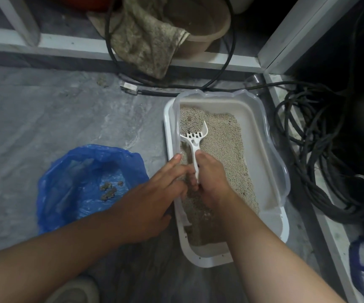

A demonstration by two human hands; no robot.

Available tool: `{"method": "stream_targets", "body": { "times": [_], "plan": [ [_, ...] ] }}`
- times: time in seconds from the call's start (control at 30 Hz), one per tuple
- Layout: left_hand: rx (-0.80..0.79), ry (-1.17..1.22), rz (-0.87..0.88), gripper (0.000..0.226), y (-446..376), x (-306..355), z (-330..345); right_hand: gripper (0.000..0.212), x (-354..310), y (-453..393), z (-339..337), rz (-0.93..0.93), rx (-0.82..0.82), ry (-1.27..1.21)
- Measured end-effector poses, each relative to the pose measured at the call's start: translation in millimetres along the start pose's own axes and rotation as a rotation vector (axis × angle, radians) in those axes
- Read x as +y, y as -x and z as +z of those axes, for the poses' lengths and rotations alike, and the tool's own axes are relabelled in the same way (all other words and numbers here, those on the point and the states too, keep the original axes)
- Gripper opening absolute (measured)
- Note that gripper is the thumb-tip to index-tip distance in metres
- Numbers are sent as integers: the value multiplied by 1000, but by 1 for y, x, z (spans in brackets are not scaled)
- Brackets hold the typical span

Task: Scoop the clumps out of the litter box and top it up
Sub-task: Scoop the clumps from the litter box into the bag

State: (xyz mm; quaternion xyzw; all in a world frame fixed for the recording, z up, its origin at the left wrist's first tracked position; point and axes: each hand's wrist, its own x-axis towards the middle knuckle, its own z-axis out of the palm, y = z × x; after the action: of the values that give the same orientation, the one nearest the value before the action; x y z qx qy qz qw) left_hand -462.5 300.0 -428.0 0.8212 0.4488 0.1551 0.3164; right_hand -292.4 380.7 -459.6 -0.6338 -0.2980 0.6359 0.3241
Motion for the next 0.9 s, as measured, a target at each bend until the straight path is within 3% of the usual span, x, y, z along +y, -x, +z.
{"method": "stream_targets", "body": {
  "times": [0.07,0.2,0.5,0.9],
  "plan": [
    [-4,-1,0,64,0,0,0,29,0,13,-5,-25,12,36],
    [-6,-18,-10,49,1,-1,0,26,5,46,-17,-33,102,54],
    [3,-60,-52,39,-1,7,2,24,22,95,-47,-24,216,27],
    [2,-49,-122,46,-1,16,8,26,37,134,-62,-41,223,8]
  ]
}}
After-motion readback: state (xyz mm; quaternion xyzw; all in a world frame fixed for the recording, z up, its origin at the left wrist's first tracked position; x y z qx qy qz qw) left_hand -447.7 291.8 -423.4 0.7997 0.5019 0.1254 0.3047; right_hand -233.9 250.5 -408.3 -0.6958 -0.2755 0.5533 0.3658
